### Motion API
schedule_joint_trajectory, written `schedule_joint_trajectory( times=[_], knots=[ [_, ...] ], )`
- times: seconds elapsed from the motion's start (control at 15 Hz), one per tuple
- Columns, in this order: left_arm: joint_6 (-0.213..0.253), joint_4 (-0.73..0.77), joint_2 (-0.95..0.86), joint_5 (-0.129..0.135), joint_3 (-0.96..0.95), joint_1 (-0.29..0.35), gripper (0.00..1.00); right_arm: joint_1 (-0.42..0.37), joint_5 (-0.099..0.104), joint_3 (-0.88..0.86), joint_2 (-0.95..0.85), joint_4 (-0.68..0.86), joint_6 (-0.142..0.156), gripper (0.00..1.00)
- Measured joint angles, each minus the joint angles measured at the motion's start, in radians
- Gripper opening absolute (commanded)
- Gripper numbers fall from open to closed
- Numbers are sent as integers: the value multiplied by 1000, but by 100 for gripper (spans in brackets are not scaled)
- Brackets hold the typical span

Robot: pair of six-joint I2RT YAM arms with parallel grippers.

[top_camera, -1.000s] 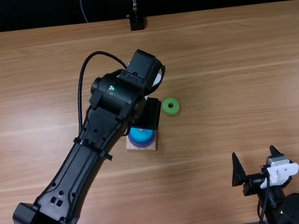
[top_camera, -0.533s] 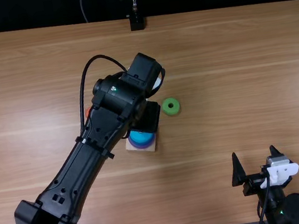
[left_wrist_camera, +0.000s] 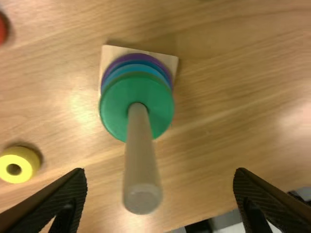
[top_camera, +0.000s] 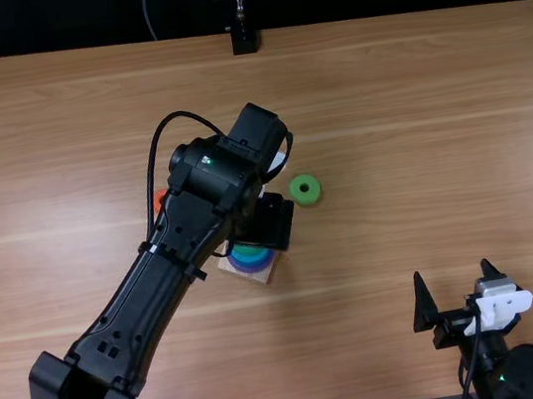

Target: Build the Hanoi tower: stack the rings onto the peg from bottom to top in this color order: purple, dark blue, light blue, dark green, light green, yellow, orange.

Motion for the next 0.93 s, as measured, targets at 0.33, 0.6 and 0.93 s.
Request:
schedule_joint_trajectory(
  times=[0.33,0.6,0.93],
  knots=[
    [0,25,0,29,0,19,100,0,0,0,0,0,1,100],
    [-1,82,-9,33,0,98,100,0,0,0,0,0,0,100],
    [-1,406,-246,33,-150,234,100,0,0,0,0,0,0,100]
  ],
)
